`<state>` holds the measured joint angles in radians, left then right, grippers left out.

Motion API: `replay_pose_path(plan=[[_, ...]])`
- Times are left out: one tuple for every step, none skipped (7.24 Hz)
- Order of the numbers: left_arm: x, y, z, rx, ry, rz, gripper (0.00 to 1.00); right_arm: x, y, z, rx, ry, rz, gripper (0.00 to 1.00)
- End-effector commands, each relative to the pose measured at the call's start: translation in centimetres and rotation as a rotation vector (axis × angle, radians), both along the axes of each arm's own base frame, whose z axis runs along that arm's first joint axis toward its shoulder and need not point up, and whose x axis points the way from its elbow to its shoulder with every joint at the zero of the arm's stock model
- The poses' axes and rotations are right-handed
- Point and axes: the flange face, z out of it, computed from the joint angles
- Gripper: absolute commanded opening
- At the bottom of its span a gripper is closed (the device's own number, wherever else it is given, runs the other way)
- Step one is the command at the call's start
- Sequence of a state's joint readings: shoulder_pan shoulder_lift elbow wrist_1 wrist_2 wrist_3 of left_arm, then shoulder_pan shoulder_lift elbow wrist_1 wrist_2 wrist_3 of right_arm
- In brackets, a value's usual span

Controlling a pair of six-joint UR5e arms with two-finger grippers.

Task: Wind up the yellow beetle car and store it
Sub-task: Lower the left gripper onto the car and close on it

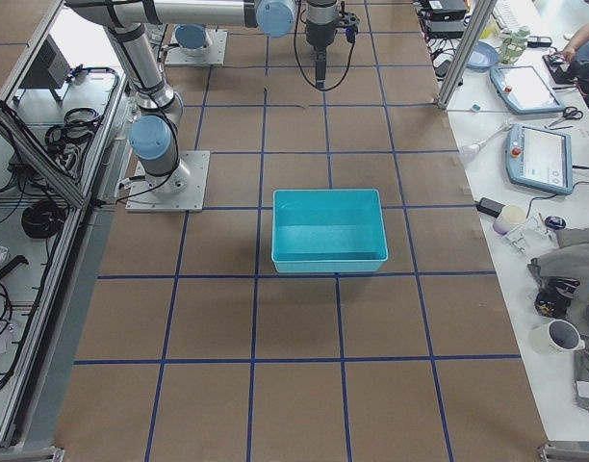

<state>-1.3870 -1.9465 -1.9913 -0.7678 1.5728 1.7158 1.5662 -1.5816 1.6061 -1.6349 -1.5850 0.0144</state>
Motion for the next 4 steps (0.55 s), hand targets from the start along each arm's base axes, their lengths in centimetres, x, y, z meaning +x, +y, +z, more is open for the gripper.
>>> replay_pose_path(plan=[[0.7,-0.1,0.1,0.0,-0.022,-0.028,0.17,0.0,0.1,0.0,0.001,0.004,0.0,1.0],[2.6,0.0,-0.1,0.005,-0.019,0.004,0.17,0.0,0.1,0.0,0.001,0.004,0.0,1.0],[4.7,0.1,-0.1,0.006,-0.019,0.0,0.17,0.1,0.1,0.0,0.001,0.001,0.001,1.0],[6.2,0.3,-0.3,0.009,-0.017,-0.023,0.16,0.0,0.1,0.1,0.0,0.003,0.0,1.0]])
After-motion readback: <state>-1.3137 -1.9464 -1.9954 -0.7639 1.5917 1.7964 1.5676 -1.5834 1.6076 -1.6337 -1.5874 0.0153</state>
